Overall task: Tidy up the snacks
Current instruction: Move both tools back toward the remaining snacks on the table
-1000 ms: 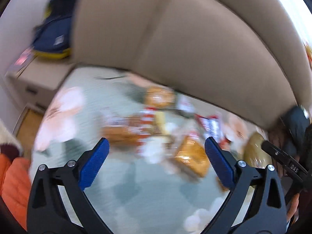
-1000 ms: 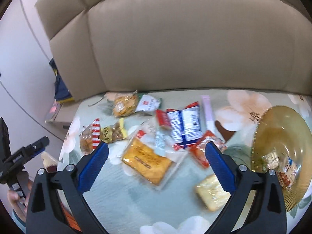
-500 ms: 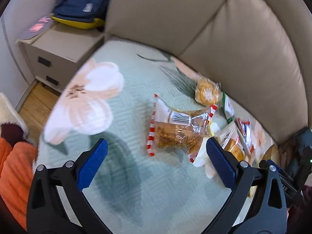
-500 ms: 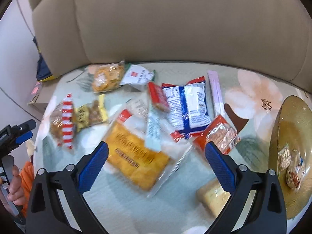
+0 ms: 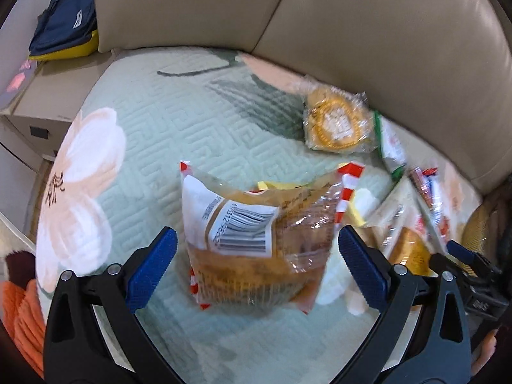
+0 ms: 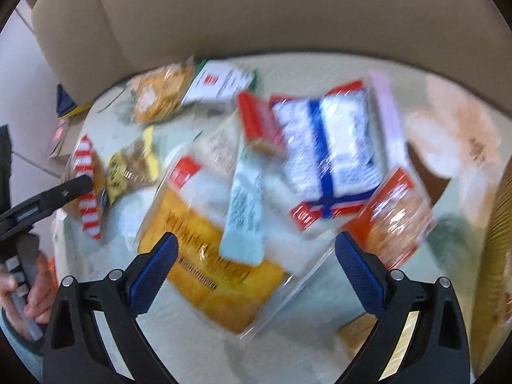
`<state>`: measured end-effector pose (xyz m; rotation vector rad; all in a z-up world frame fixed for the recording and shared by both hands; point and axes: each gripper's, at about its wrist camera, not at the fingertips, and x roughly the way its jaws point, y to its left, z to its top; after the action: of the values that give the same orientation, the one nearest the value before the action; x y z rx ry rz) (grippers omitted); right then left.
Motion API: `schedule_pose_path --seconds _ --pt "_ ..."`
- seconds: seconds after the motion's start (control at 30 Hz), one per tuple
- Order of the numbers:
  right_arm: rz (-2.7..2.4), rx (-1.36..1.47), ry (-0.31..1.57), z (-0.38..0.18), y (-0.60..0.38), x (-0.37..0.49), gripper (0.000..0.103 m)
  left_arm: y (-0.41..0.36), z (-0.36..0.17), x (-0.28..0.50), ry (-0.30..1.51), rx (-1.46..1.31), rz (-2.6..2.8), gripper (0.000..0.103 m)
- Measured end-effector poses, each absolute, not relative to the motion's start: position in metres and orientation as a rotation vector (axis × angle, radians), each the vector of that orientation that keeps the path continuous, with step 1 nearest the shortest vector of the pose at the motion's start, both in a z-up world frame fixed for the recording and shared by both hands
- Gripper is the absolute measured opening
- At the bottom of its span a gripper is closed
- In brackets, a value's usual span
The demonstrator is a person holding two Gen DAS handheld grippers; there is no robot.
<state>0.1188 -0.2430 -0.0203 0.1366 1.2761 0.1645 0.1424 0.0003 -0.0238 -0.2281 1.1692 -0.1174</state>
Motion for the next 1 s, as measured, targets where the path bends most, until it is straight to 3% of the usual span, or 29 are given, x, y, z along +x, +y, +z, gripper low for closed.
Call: schedule_pose_path --seconds 0.2,0.33,0.53,0.77,1.0 --pt "0.288 0.045 1.286 -0.012 -0.204 0.087 0.096 0.003 -0.029 0.134 1.173 -0.208 -0.162 0.087" --pt "0.427 0.050 1.299 -0.005 -0.179 0.070 0.091 0.017 -0.028 0.122 1.186 -0.213 -0.156 0.084" --pt "0.423 0.002 1.240 0.014 -0.171 0.060 0.091 0.034 -0.027 0.097 1.267 -0.213 -0.154 0.084" --pt "0.127 0.299 1.284 -0.015 -0.264 0.104 0.091 0.057 -0.027 0.073 1.298 -0.388 -0.155 0.091" --pt "0.295 0.366 1.335 -0.026 -0.218 0.107 0.089 0.056 -0.027 0.061 1.322 -0.504 -0.248 0.091"
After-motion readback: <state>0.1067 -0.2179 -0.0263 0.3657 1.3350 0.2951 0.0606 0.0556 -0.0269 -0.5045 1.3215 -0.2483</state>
